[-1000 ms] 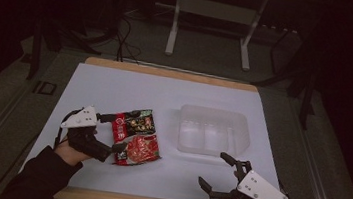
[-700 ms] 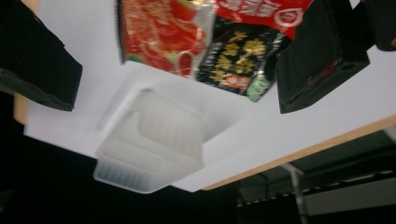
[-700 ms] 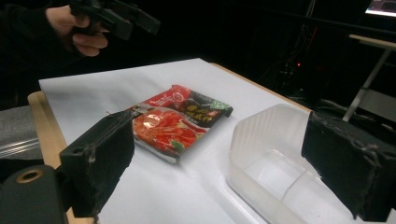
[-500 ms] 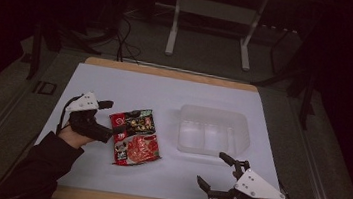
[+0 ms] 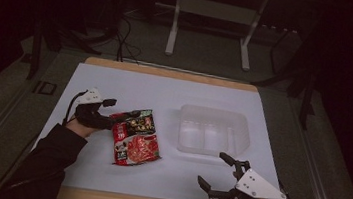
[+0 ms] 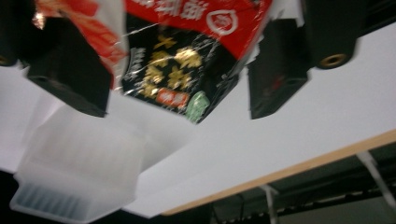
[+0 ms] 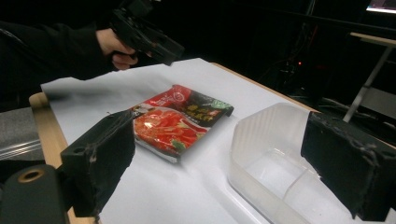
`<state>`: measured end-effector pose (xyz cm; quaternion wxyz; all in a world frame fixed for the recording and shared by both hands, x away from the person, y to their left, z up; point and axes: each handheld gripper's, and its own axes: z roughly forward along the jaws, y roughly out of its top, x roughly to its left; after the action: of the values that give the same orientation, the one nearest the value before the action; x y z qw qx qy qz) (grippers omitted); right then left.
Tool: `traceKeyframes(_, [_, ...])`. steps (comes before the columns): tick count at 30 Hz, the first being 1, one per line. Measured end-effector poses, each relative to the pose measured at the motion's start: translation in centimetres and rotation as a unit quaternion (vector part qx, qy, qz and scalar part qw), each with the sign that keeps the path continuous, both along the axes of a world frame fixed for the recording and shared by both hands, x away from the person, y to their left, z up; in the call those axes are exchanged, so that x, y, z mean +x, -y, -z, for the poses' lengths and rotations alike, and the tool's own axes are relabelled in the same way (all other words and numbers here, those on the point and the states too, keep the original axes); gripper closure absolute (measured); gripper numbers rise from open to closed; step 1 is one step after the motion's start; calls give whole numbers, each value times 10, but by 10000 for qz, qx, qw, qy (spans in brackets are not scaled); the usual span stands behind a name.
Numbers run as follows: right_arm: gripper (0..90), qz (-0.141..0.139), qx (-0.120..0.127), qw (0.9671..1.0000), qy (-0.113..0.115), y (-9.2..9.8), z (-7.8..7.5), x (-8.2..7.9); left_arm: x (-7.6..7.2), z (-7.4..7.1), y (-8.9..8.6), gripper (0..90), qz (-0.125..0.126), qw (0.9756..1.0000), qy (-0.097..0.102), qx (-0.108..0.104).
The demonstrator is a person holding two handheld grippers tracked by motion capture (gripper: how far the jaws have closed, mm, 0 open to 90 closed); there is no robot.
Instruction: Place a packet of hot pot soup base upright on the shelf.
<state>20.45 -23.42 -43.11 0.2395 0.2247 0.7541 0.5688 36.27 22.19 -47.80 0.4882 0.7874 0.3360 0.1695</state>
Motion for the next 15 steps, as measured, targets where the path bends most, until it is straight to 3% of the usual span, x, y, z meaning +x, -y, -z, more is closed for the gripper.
traceKeyframes(2, [100, -7, -8, 10000, -1, 0, 0, 0, 5, 8, -2, 279, -27, 9999, -129, -9])
traceKeyframes(3, [100, -4, -5, 10000, 3, 0, 0, 0, 7, 11, -2, 287, -91, 9999, -119, 86])
traceKeyframes(6, [100, -8, -31, 10000, -6, 0, 0, 0, 9, 14, -3, 331, -119, 9998, -162, 91])
traceKeyframes(7, [100, -7, -21, 10000, -19, 0, 1, 0, 14, 22, -4, 352, -183, 9992, -304, 161])
traceKeyframes(11, [100, -6, -29, 10000, -34, -1, 1, 1, 19, 28, -5, 396, -243, 9987, -413, 201])
traceKeyframes(15, [100, -20, -61, 10000, -54, -1, 2, 1, 29, 40, -7, 420, -362, 9964, -658, 381])
